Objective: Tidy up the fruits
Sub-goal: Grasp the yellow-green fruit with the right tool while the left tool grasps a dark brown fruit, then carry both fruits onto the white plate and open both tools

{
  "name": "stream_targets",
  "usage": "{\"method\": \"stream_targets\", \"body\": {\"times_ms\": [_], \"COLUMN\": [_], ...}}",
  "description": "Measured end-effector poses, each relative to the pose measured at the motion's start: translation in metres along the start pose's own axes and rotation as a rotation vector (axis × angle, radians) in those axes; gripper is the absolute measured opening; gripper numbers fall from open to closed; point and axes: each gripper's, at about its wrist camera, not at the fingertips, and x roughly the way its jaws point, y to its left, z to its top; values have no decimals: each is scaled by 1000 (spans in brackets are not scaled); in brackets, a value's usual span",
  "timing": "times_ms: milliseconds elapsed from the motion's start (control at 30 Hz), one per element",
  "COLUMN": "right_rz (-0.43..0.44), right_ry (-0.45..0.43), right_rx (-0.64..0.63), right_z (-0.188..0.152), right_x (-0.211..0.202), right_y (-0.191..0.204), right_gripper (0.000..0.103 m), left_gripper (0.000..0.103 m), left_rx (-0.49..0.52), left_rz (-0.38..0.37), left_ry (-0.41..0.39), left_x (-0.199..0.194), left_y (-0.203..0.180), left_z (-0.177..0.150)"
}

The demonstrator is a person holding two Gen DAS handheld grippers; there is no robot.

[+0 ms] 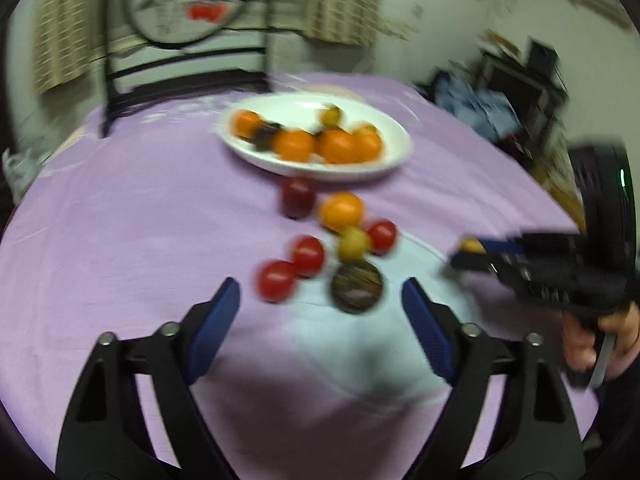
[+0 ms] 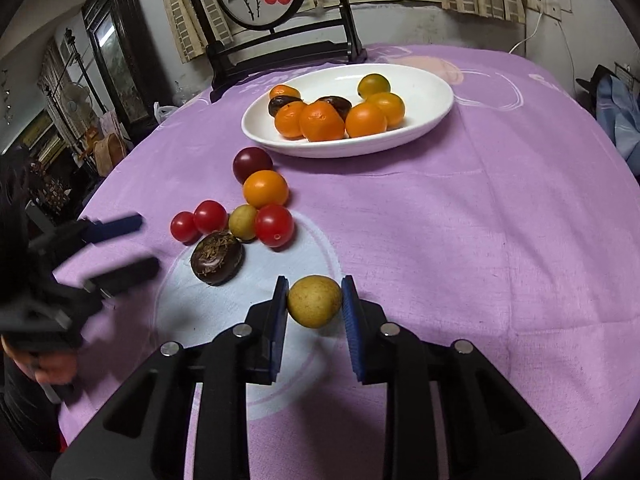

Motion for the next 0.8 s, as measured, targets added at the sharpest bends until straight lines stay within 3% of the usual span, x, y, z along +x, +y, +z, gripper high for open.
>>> {"method": "stream_targets", "body": {"times_ms": [267, 467, 667, 800], "right_rz": [13, 24, 24, 14], "right_ry": [-5, -17, -18, -14], "right_rx": [-2, -6, 1, 13], "right_z": [0, 1, 1, 1], "right_x": [-3, -7, -7, -6], "right_y": [3, 4, 2, -1], "right_gripper": [27, 27, 27, 27], "left_gripper": [59, 58, 44, 44], "left_rx": [6, 9, 41, 46], "left_rz": [-31, 0, 41, 51], "left_ry": [115, 134, 138, 133], "left_x": [36, 50, 57, 55], "left_y": [-16, -19, -23, -24], "left_z": [4, 6, 5, 4]}}
